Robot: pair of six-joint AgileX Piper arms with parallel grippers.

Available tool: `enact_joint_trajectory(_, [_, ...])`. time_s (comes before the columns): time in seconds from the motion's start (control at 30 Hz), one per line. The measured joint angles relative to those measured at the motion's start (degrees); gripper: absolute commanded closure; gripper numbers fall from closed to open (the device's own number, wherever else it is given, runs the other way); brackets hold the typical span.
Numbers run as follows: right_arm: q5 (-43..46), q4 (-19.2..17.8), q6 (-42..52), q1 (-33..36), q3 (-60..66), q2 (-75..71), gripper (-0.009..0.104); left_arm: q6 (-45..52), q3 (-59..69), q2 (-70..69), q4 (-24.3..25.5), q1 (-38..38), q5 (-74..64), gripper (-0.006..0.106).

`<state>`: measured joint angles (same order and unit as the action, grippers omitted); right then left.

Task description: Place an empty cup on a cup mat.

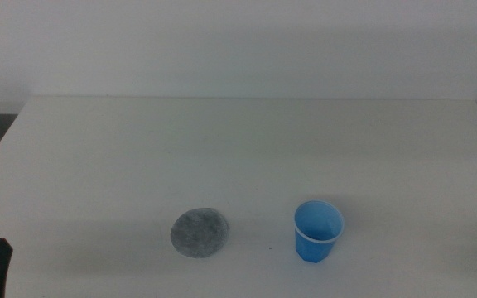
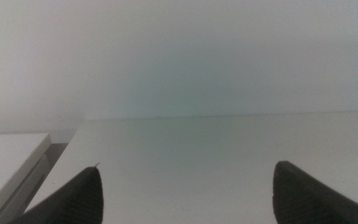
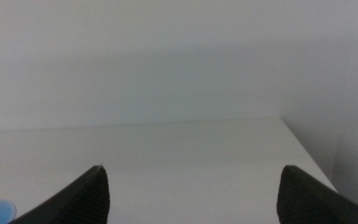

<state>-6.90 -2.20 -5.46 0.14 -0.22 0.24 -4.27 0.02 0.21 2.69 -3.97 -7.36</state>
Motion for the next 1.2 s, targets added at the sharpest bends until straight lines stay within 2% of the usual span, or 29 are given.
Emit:
enact_joint_trajectory(0.27, [-3.5,0.0,0.1,0.0,0.0,0.0,0.002,0.0,0.0,0.0,0.0,0.0,0.0,0.007])
enact_joint_trajectory(0.37, [-3.5,1.2,0.1,0.0,-0.8,0.5,0.002,0.0,0.0,0.0,0.0,0.0,0.0,0.007])
enact_joint_trajectory(0.47, [-3.2,3.4,0.1,0.0,-3.0,5.2,0.002,0.0,0.0,0.0,0.0,0.0,0.0,0.007])
enact_joint_trajectory(0.6, [-5.3,4.0,0.1,0.0,-9.0,14.2,0.002,0.0,0.0,0.0,0.0,0.0,0.0,0.007])
enact_joint_trajectory(0.73, [-14.5,4.2,0.5,0.0,-19.4,24.5,0.002,0.0,0.0,0.0,0.0,0.0,0.0,0.007])
enact_joint_trajectory(0.97, [-40.7,5.0,0.8,0.0,-40.9,42.1,0.002,0.0,0.0,0.0,0.0,0.0,0.0,0.007])
enact_joint_trajectory(1.07, [-45.9,5.8,0.6,0.0,-46.9,46.7,0.002,0.0,0.0,0.0,0.0,0.0,0.0,0.007])
enact_joint_trajectory(1.2, [-46.1,7.2,-1.1,0.0,-50.7,49.9,0.002,0.0,0.0,0.0,0.0,0.0,0.0,0.007])
